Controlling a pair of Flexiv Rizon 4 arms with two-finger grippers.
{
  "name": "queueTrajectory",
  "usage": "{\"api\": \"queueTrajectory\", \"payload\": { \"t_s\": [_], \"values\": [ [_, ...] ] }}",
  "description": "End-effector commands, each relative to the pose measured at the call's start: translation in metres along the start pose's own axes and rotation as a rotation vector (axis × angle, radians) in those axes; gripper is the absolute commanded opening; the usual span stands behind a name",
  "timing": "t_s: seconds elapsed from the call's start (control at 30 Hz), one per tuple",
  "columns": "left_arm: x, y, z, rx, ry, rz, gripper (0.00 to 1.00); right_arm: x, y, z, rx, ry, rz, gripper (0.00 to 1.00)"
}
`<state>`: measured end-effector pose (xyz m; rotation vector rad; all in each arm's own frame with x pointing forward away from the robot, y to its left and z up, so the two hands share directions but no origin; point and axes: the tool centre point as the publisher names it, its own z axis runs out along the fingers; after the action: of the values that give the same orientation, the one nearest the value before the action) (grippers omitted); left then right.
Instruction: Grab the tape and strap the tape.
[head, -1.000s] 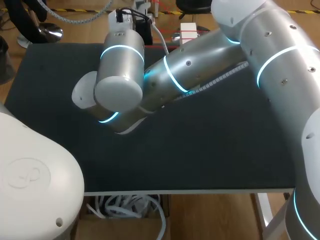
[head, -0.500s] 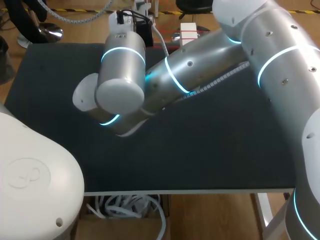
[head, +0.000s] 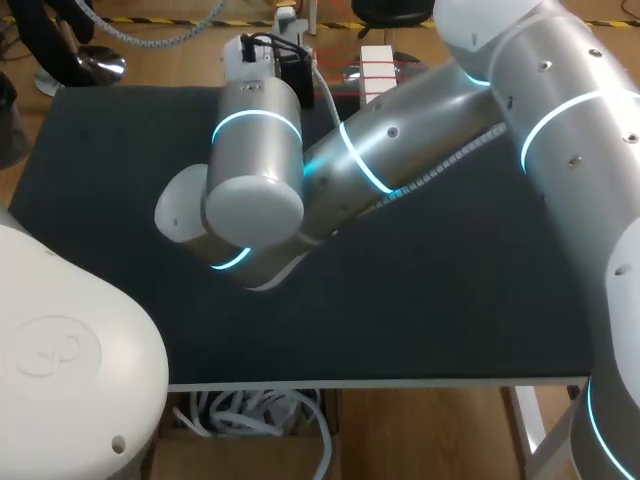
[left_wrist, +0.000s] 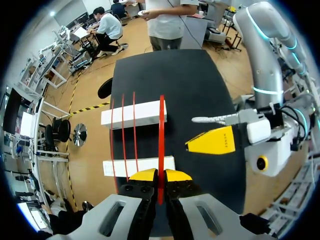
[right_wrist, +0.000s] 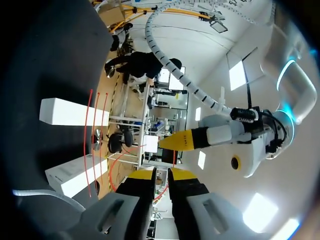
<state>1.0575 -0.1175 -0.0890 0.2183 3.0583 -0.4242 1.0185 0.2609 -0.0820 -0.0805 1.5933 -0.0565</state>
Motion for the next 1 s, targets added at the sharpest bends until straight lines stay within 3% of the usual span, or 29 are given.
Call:
{"api": "queueTrajectory", "payload": {
  "t_s": [0.03, 0.6, 0.83, 0.97, 1.0],
  "values": [
    [-0.001, -0.001, -0.001, -0.004, 0.002, -0.001, 0.00, -0.001, -0.019, -0.006, 0.001, -0.003, 0.023, 0.10],
    [-0.001, -0.001, -0.001, -0.004, 0.002, -0.001, 0.00, 0.000, -0.097, 0.002, 0.103, -0.053, 0.128, 0.15],
    [-0.001, -0.001, -0.001, -0.004, 0.002, -0.001, 0.00, 0.002, -0.117, 0.007, 0.125, -0.069, 0.142, 0.07],
    [-0.001, -0.001, -0.001, -0.004, 0.002, -0.001, 0.00, 0.002, -0.127, 0.009, 0.137, -0.083, 0.147, 0.13],
    [-0.001, -0.001, -0.001, -0.004, 0.002, -0.001, 0.00, 0.001, -0.128, 0.008, 0.124, -0.089, 0.152, 0.24]
  ]
}}
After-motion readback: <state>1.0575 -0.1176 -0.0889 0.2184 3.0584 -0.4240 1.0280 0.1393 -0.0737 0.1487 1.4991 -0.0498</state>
